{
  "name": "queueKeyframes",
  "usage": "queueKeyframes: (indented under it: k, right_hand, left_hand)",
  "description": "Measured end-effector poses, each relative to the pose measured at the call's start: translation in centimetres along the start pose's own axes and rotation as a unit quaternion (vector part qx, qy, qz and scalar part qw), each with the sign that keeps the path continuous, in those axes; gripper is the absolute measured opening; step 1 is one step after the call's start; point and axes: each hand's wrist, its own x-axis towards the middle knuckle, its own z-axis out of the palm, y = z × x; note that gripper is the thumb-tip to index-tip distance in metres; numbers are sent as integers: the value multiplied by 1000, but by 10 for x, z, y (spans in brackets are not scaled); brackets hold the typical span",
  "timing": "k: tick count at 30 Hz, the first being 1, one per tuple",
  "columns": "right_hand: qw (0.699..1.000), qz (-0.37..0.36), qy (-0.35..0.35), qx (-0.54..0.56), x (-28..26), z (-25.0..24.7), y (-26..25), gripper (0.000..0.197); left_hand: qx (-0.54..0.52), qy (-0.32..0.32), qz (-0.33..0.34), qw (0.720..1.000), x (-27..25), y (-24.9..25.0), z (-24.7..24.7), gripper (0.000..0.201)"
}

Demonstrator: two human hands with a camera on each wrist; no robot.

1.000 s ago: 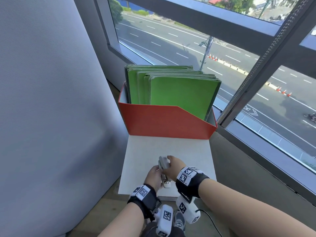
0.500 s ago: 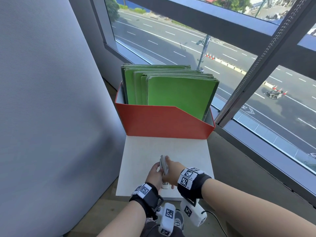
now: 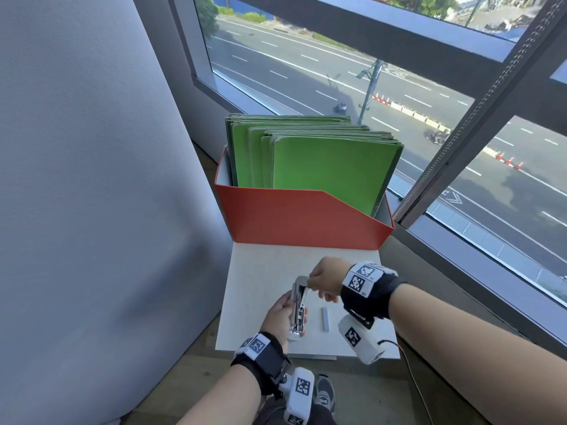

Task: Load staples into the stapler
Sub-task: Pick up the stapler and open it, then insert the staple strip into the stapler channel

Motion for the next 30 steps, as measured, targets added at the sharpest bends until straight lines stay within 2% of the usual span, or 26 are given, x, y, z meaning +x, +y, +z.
queueKeyframes:
  k: [5,9,13,17,24,27,30]
  right_hand:
    - [999,-1,47,2,7,-23,-8,28]
    - [994,-3,90,57,19,-27,-6,22]
    - [989,-15,100,103,31,-28,0,24]
    - [979,-13,115,168,45,-27,7,28]
    - [968,40,120,217,63,-16,18,36]
    - [968,39,118,218,64,-13,19,35]
    - [971,21,114,207,64,-12,17,47]
  left_hand:
    - [-29,6,-31,999,-7,2,1,31]
    - [-59,13,-46,997,-10,2,1,26]
    - [-70,-4,-45,996,-13,2,-2,38]
    - [-76,-18,-44,996,-17,0,-5,36]
    - [-82,-64,-23,994,-31,2,-2,30]
    - [-68,-63,-3,996,-32,2,-2,34]
    - [-64,-81,19,994,-33,6,-1,33]
